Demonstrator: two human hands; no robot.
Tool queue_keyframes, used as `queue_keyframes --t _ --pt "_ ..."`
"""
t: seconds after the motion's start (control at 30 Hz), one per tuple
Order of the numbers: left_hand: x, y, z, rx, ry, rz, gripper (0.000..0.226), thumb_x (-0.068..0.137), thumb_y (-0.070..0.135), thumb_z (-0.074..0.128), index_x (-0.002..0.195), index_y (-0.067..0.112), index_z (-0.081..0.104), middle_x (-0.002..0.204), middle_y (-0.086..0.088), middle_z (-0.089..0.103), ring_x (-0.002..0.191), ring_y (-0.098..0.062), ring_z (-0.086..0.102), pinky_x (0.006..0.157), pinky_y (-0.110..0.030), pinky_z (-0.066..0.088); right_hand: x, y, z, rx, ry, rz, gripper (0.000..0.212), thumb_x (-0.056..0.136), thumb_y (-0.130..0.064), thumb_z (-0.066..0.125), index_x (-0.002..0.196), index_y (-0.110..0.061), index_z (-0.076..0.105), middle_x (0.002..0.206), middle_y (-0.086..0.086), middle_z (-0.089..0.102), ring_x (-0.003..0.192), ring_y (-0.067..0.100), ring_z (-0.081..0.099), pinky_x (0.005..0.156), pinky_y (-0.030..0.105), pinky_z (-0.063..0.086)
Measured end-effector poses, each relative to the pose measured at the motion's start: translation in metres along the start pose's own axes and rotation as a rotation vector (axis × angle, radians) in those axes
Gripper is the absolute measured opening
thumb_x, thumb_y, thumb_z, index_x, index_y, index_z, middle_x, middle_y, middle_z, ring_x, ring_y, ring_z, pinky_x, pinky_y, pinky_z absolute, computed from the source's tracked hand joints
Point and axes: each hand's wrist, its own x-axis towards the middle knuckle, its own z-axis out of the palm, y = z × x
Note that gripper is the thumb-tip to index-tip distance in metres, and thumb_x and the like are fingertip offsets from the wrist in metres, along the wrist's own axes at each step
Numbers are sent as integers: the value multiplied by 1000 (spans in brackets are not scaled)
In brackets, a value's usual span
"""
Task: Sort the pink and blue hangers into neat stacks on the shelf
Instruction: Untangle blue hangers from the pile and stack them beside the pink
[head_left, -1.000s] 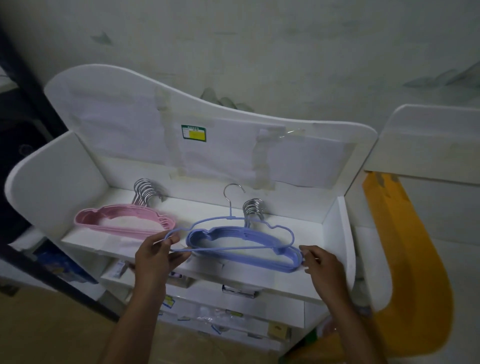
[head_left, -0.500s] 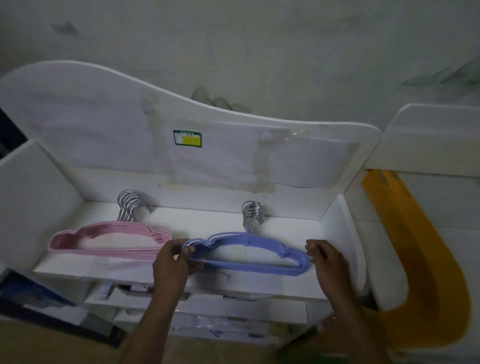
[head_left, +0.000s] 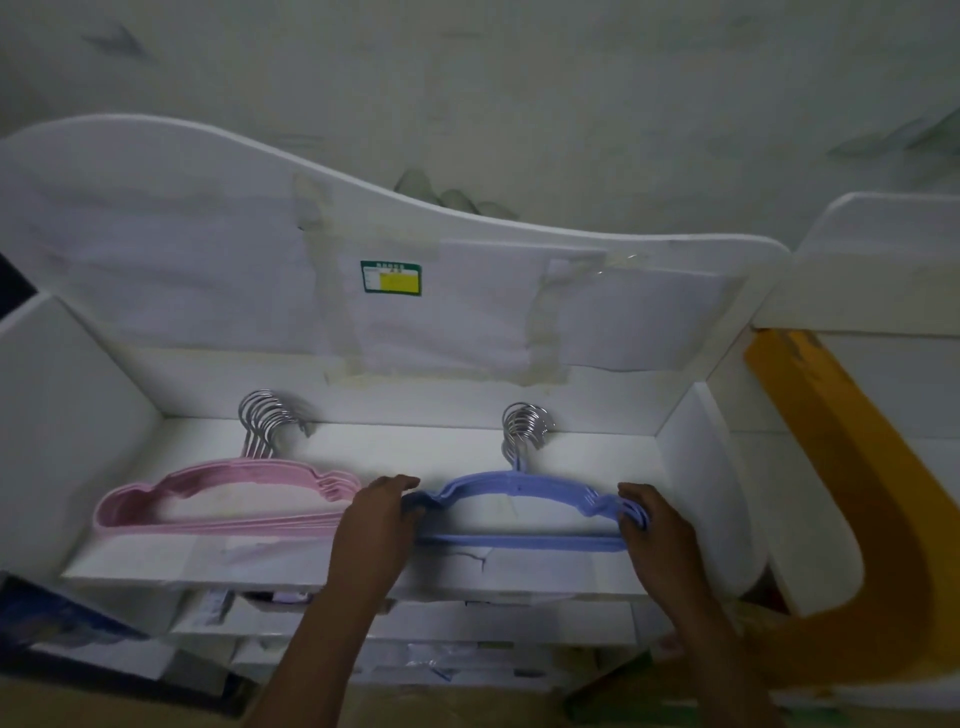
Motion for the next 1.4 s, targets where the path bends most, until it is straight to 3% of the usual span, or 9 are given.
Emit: queue_keyframes --t 0.13,0.33,0.57,0.63,0.8,0.9,1.03,1.23,1.4 --pt "8 10 9 23 -131 -39 49 84 -3 58 129 15 61 121 -11 65 112 -27 61 94 -29 43 7 2 -2 -80 -41 -15 29 94 -2 57 122 -8 62 119 10 67 104 21 63 85 22 42" --pt "13 11 21 78 -80 -109 48 83 -4 55 124 17 64 114 -11 68 104 -27 65 88 -30 48 23 -1 -11 -183 -182 -23 28 93 2 55 119 -6 64 113 9 67 93 14 58 80 18 40" --pt "20 8 26 83 -103 -156 49 85 -5 56 129 17 60 119 -10 65 104 -25 65 88 -30 52 34 -2 -6 -360 -250 -25 23 83 6 60 99 -9 69 89 6 64 82 24 62 65 25 38" --pt "22 11 25 100 -116 -176 42 87 -2 58 124 17 63 117 -9 65 101 -24 65 84 -26 50 33 -4 -3 -423 -229 -34 25 82 5 59 100 -9 69 94 11 68 80 23 60 65 23 37" --pt "31 11 24 175 -175 -199 36 87 6 60 120 19 67 114 -6 66 99 -22 66 85 -26 51 33 -2 0 -514 -269 -27 35 87 0 59 120 -11 66 113 10 67 101 24 65 74 19 40" --pt "32 9 25 240 -167 -167 37 88 6 57 119 22 67 113 -6 66 98 -24 67 85 -28 52 37 -6 -3 -558 -299 -26 30 89 -4 59 118 -12 67 111 9 69 99 23 66 74 21 43" --pt "36 11 26 284 -180 -84 42 87 8 55 122 30 66 116 -3 66 101 -23 66 87 -29 50 37 -7 -1 -556 -301 -102 23 91 -10 63 112 -15 70 106 6 72 93 17 67 66 15 35" --pt "41 14 29 384 -244 -15 29 88 6 53 108 21 67 107 -2 63 95 -22 64 77 -24 45 43 -12 5 -628 -353 -65 32 94 -11 60 125 -16 64 115 7 70 101 16 67 72 14 39" --pt "44 15 27 394 -246 43 25 86 8 52 98 24 67 96 -1 61 88 -23 63 70 -25 42 45 -13 6 -631 -374 -115 29 92 -11 61 120 -16 66 109 7 70 97 18 66 70 17 37"
